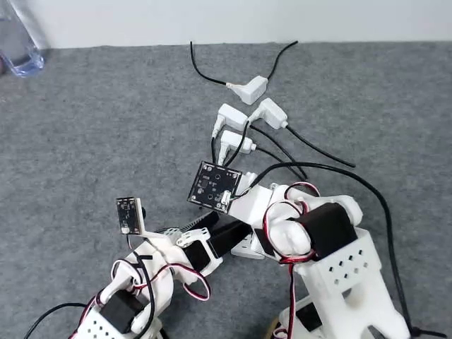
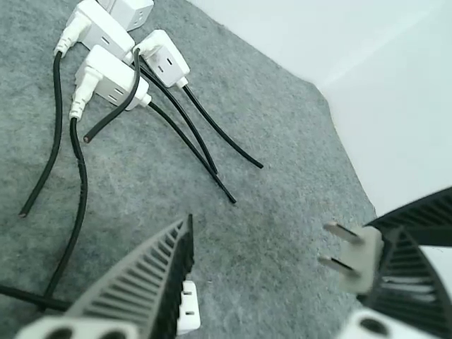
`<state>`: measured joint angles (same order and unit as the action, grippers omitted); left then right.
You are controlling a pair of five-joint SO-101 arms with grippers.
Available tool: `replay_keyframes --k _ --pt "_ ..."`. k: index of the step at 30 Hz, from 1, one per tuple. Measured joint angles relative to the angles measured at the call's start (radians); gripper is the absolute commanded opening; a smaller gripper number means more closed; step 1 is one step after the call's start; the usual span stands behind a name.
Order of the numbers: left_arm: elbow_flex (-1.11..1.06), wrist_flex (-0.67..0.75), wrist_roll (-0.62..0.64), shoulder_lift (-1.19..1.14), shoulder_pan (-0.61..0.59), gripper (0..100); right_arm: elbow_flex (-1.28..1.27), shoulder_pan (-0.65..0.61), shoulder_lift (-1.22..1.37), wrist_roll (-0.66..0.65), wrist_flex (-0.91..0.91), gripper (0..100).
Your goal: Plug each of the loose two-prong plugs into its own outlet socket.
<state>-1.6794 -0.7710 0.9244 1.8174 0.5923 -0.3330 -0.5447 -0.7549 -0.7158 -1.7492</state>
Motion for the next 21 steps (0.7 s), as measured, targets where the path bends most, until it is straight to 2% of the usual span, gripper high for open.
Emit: replay_keyframes --k 21 --pt "0.018 0.002 0.000 0.003 -0.009 38 0.091 -0.005 0.014 0.000 -0.008 0.9"
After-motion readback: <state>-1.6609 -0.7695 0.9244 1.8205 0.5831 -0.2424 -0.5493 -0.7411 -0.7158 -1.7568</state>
